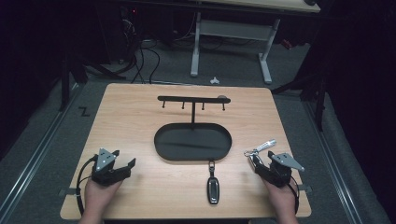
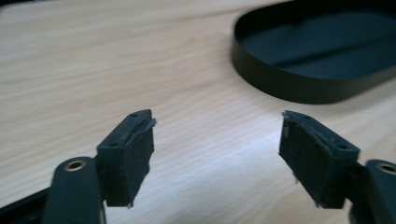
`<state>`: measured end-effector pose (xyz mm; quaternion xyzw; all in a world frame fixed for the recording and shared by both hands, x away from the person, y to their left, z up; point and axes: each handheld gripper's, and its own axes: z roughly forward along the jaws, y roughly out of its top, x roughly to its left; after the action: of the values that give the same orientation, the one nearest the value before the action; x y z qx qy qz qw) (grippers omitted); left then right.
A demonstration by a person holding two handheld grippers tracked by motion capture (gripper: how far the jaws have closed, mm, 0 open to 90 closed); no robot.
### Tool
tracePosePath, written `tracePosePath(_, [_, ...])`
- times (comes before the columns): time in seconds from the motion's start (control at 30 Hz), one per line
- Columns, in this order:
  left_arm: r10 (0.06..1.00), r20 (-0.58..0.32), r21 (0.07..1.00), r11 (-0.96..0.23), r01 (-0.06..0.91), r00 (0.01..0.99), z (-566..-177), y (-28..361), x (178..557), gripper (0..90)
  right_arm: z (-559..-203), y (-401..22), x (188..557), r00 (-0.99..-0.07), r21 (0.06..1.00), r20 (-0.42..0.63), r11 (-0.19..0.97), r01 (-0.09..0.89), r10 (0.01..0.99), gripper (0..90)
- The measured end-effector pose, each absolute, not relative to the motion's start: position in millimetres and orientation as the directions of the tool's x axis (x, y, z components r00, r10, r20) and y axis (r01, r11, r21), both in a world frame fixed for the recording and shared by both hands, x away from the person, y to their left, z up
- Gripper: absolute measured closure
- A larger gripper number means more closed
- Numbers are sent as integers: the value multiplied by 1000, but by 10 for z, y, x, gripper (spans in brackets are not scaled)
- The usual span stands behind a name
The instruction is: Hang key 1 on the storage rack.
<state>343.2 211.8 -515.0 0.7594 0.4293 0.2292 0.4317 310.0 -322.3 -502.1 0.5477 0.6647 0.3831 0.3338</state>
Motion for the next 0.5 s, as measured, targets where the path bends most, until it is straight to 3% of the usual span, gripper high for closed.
tracePosePath(0.5, [837, 5, 870, -274, 411, 548, -5075, 1875, 3398, 238, -5045, -3278, 3026, -220, 864, -63, 164, 477, 973, 321])
